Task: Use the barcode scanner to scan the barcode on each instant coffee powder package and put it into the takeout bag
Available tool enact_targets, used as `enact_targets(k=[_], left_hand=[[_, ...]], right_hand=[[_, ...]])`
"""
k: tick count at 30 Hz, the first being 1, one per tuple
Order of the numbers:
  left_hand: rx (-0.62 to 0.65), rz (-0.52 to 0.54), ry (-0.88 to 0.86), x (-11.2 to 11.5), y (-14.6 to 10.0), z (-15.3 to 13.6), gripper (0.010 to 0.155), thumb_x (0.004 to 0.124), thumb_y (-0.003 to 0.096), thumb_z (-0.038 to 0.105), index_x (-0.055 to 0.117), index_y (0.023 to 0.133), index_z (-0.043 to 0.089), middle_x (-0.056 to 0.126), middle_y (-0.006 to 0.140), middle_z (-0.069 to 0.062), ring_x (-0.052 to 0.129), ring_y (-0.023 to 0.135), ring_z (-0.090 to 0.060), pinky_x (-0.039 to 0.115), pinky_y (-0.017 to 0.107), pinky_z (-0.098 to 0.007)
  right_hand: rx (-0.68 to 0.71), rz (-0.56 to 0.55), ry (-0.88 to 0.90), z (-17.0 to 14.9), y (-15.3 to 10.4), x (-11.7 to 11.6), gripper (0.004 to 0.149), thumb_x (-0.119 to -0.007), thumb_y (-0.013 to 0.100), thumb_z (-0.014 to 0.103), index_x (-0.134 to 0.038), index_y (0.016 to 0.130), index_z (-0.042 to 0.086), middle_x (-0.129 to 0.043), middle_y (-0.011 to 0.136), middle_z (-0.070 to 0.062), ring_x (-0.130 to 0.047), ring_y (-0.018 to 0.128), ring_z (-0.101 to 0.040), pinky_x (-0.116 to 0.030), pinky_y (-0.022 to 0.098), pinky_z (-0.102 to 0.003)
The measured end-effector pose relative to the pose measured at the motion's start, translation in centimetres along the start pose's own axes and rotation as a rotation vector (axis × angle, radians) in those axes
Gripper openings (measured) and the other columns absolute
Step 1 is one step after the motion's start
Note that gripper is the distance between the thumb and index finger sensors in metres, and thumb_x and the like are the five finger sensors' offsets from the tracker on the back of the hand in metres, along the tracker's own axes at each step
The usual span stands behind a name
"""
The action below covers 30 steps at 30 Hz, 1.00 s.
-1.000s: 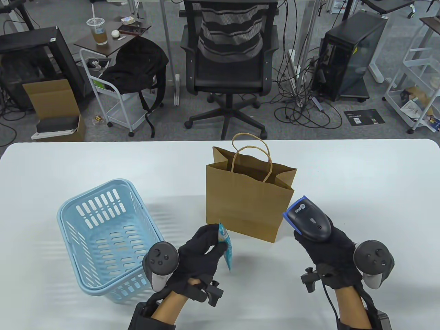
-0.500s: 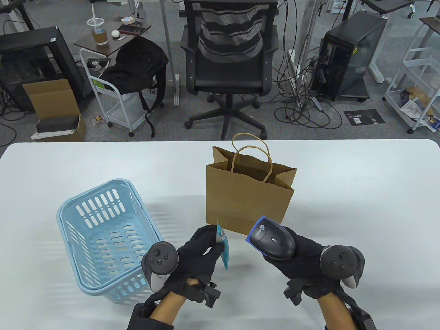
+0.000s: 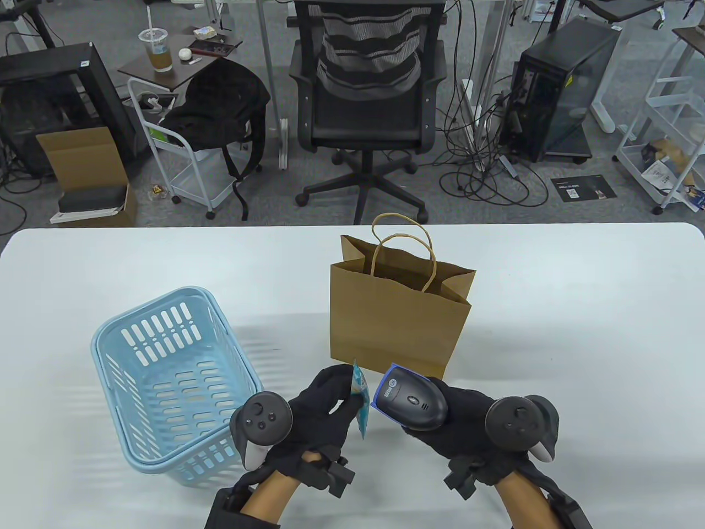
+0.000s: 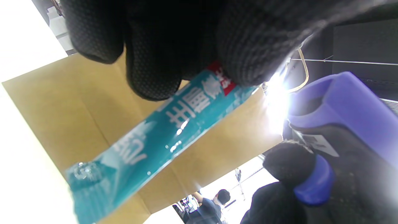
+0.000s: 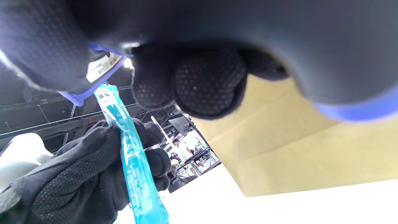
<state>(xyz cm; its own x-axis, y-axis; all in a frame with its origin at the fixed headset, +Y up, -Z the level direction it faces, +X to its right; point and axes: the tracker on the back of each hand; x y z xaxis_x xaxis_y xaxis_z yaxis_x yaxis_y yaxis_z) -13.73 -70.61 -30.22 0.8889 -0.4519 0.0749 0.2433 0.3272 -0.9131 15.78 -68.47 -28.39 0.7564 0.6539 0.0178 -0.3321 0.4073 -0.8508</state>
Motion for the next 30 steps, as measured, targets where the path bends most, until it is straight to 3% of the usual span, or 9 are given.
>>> enact_targets(k=[22, 30], left_hand=[[-0.008, -0.010, 0.031, 0.25, -0.09, 0.04, 0.044, 0.084, 0.0436, 0.043, 0.087, 0.081, 0.020, 0.077, 0.099, 0.000, 0.098, 0.079, -0.025, 0.076, 0.066, -0.051], [-0.005, -0.003, 0.046, 0.20, -0.12, 0.03, 0.044, 0.086, 0.0437, 0.045, 0.089, 0.079, 0.019, 0.079, 0.098, 0.000, 0.098, 0.078, -0.026, 0.077, 0.066, -0.051]], right_hand=[[-0.005, -0.005, -0.018, 0.07, 0.00, 0.24, 0.053, -0.094, 0.044, 0.055, -0.081, 0.085, 0.024, -0.105, 0.057, 0.004, -0.108, 0.041, -0.018, -0.089, 0.042, -0.040], [-0.008, -0.071, 0.002, -0.16, -0.16, 0.87, 0.054, -0.095, 0.044, 0.055, -0.080, 0.086, 0.024, -0.105, 0.058, 0.003, -0.108, 0.042, -0.018, -0.088, 0.042, -0.040]])
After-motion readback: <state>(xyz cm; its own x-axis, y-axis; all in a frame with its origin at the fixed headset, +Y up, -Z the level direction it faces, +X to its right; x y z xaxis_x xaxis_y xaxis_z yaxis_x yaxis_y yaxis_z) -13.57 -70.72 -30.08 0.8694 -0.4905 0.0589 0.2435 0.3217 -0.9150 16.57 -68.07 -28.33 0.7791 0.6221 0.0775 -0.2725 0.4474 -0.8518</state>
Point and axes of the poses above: the tracker on the back of each hand, its own z axis roughly to the thumb side, its own y axis roughly from the wrist to the fingertips, x = y × z
